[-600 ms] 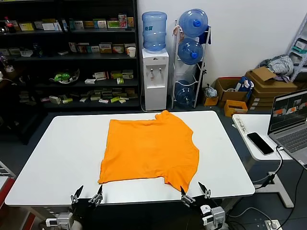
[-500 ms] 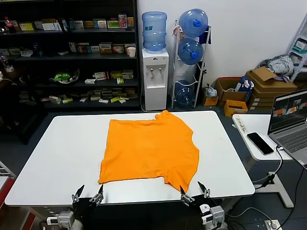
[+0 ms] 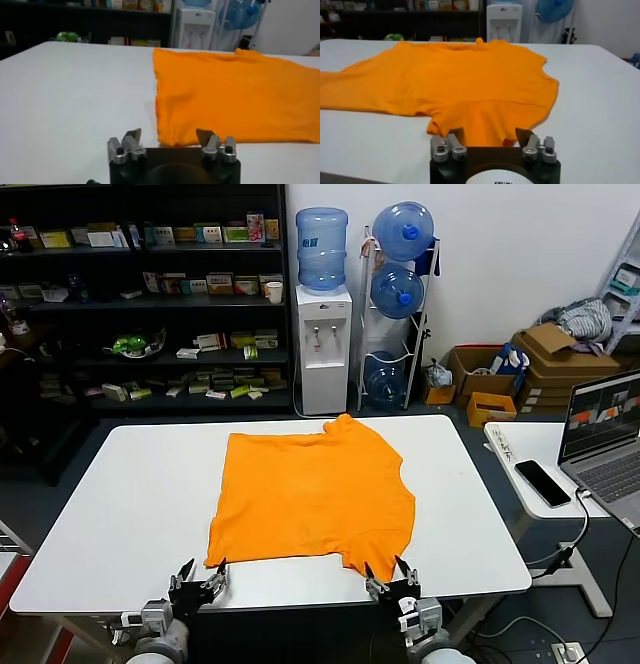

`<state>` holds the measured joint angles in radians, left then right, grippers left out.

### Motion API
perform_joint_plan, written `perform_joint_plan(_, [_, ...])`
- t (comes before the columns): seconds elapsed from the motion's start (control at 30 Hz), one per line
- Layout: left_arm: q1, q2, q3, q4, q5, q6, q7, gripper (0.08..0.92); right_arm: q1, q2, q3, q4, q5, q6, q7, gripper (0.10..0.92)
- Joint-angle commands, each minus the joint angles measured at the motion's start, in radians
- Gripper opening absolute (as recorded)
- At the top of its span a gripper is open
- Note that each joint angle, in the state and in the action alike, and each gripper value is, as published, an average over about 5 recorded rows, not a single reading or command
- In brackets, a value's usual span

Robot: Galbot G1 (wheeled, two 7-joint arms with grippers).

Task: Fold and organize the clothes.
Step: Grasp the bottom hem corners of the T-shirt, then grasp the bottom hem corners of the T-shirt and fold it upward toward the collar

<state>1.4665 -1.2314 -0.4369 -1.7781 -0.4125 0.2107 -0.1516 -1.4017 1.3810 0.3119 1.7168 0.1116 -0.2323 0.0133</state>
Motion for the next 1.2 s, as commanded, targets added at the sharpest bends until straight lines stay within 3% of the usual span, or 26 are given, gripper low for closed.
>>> perform_joint_plan(0.03, [-0.036,-0.018,0.034,0.058,0.013,-0.029,-0.009,0.598,0.007,0.009,-0.018,-0.038,-0.036,0.042,0.008,0.524])
perform_joint_plan(0.47, [-0.007,-0.027,0.032,0.037,0.031,-0.076,-0.029,0.225,-0.066,-0.028,-0.012,0.045,-0.011,0.090,0.056,0.160])
perform_joint_plan(0.6, [0.051,-0.013,0.025,-0.041,0.029,-0.082,-0.047,0.119,-0.121,-0.056,-0.011,0.121,0.005,0.094,0.080,0.124])
perform_joint_plan(1.0, [0.385,0.111,-0.023,-0.376,-0.035,-0.061,-0.107,0.094,-0.393,-0.167,0.037,0.409,0.048,0.113,0.191,0.124])
perform_joint_plan(1.1, [0.358,0.119,-0.022,-0.373,-0.039,-0.075,-0.107,0.094,-0.345,-0.154,0.036,0.408,0.062,0.094,0.213,0.124])
perform_joint_plan(1.2, [0.228,0.116,-0.012,-0.299,-0.052,-0.087,-0.105,0.094,-0.204,-0.132,0.024,0.354,0.081,0.052,0.225,0.124])
